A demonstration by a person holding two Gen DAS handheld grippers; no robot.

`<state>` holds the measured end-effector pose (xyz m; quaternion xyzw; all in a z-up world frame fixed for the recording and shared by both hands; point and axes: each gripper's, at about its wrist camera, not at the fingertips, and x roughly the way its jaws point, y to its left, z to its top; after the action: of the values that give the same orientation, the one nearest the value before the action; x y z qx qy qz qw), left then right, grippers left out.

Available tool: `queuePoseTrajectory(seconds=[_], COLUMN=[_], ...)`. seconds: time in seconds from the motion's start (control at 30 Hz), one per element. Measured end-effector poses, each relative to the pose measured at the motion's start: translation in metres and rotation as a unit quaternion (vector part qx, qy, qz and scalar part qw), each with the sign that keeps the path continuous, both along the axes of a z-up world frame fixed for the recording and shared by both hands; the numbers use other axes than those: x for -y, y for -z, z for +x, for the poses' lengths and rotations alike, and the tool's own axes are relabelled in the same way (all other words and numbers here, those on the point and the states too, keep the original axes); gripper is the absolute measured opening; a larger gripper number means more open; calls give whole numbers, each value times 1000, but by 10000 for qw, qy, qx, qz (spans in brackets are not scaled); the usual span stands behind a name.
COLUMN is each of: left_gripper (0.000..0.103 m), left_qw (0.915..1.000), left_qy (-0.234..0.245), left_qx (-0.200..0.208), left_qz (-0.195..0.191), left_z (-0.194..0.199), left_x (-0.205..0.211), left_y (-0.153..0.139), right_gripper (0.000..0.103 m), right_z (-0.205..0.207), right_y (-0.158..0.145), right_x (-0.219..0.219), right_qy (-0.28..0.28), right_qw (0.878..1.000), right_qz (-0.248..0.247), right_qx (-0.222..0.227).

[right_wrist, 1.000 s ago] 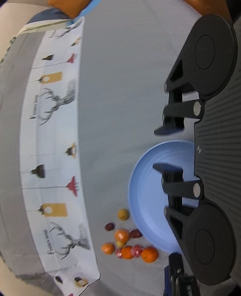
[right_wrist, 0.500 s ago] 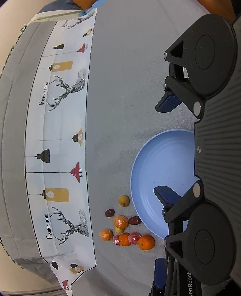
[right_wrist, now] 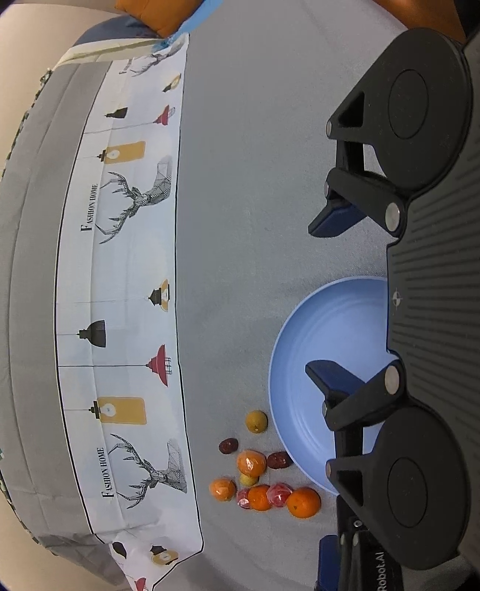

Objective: Organize fruits

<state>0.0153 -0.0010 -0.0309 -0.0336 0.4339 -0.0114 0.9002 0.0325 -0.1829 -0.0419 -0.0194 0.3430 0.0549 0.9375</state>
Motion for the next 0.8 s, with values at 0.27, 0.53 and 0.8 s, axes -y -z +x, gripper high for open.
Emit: queuePoseTrajectory(seconds=[0.27,0.53,0.8], left_gripper=[21,21,22], left_qw=[9996,9997,9998], left_qy=[151,144,103], left_qx=[193,154,111], left_qz=[117,85,118], left_z=[-4,-2,0], left_x=[3,3,0], left_y=[-4,-4,-2], right_gripper=[43,39,39], right_z=[2,1,-1], right_y=[1,0,-4], right_x=[7,10,10], right_qy=[88,124,-101], right_qw=[9999,9998,9995], right_qz=[79,119,298], right_qx=[-80,-78,-41])
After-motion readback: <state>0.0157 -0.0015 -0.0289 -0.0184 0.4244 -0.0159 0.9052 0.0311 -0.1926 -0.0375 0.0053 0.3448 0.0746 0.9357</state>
